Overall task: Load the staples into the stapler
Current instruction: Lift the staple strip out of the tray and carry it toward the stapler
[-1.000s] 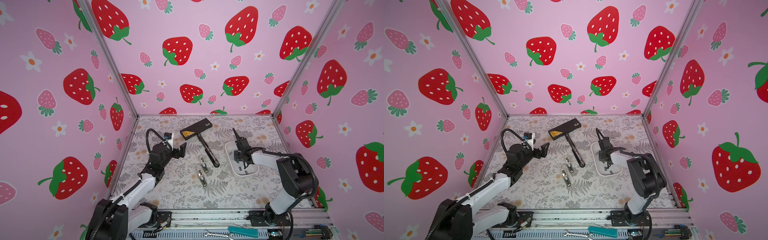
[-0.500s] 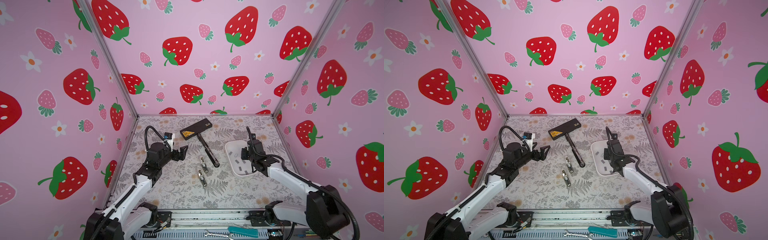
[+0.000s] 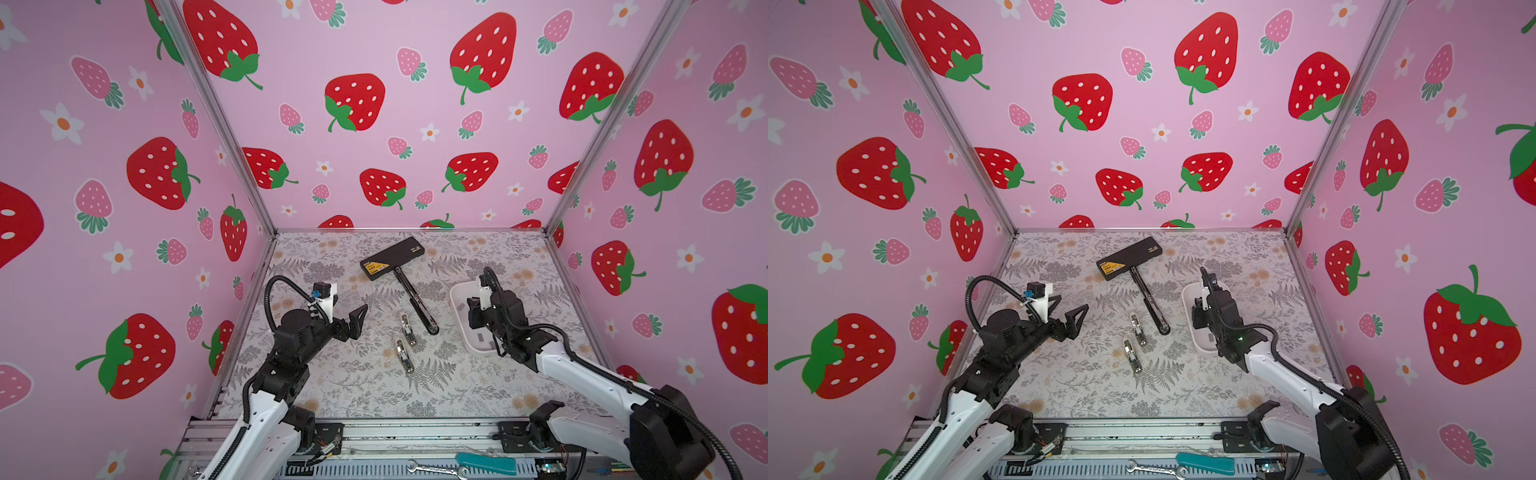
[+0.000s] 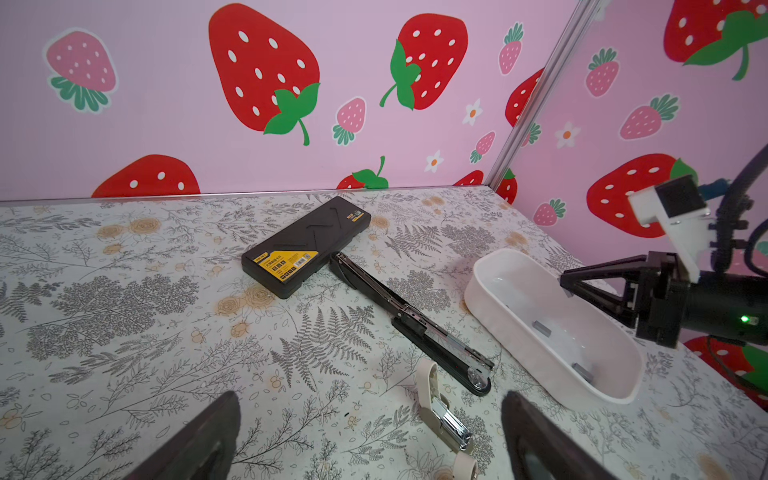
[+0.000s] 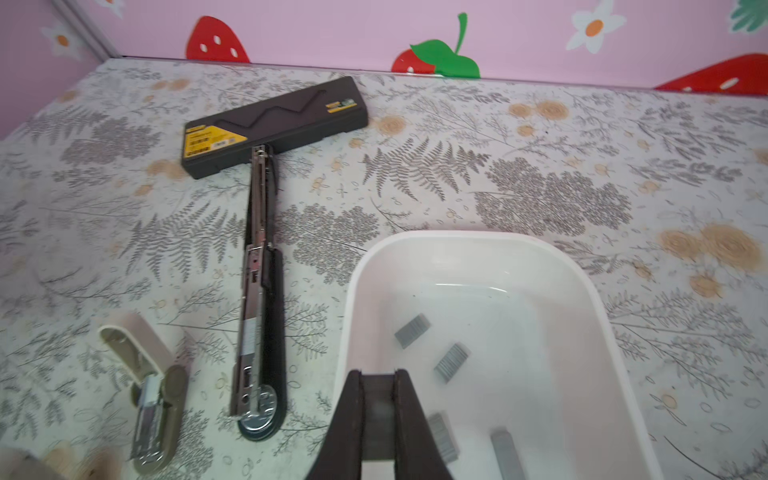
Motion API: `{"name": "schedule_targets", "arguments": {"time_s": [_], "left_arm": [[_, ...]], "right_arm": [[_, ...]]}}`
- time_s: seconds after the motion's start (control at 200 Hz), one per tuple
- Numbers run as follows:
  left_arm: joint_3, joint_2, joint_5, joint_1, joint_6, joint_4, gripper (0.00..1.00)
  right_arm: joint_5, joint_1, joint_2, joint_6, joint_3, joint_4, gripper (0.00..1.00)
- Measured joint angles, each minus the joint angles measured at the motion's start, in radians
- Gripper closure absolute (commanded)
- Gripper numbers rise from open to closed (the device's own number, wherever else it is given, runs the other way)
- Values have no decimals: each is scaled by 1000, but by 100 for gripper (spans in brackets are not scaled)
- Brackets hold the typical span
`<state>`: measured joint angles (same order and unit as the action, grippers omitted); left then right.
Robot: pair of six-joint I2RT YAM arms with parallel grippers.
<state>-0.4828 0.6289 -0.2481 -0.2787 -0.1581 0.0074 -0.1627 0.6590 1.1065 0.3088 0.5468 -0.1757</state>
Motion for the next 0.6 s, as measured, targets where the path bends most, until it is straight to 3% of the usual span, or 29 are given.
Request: {"name": "schedule_targets", "arguments": {"time_s": [0.135, 0.325, 0.6], "left_arm": [[5, -21, -54, 0, -7, 11, 1], [5, 16, -108, 0, -7, 40, 1], [5, 98, -145, 0, -5, 42, 1]], "right_arm": [[5, 92, -26, -16, -15, -66, 94], [16, 188, 49, -26, -15, -167, 100], [17, 255, 108, -42, -20, -251, 96]]}}
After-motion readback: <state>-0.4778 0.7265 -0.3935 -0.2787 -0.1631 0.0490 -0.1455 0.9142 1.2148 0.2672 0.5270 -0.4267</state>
